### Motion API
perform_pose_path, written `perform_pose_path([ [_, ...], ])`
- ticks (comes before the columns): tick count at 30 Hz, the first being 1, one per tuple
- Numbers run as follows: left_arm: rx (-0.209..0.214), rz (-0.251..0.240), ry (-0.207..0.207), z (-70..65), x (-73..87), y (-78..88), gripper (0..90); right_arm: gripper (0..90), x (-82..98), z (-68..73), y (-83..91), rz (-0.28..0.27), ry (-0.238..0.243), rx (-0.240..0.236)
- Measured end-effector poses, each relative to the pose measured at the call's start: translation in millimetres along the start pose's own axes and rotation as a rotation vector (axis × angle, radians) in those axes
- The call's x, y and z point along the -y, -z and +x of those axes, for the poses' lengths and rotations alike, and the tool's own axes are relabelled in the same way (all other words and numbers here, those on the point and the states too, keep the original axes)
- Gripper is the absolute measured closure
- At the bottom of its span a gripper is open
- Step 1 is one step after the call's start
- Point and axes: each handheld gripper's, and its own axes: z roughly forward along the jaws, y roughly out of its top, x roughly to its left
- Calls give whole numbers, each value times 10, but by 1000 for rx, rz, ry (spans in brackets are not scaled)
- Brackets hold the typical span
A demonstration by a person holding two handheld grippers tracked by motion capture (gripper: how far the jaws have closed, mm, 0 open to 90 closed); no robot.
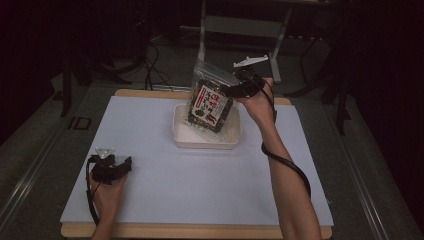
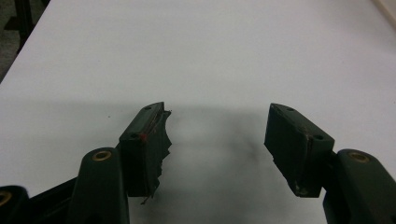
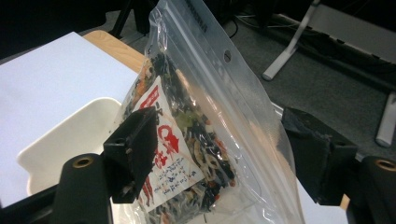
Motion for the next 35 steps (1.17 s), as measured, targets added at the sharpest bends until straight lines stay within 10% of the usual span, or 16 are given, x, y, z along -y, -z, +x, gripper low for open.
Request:
perform_pose_path([
  [21, -1, -1, 0, 7, 1, 4, 389, 300, 42, -123, 371, -66, -2, -13],
  [35, -18, 8, -10, -7, 1, 0, 366, 307, 622, -204, 646, -10, -27, -100],
])
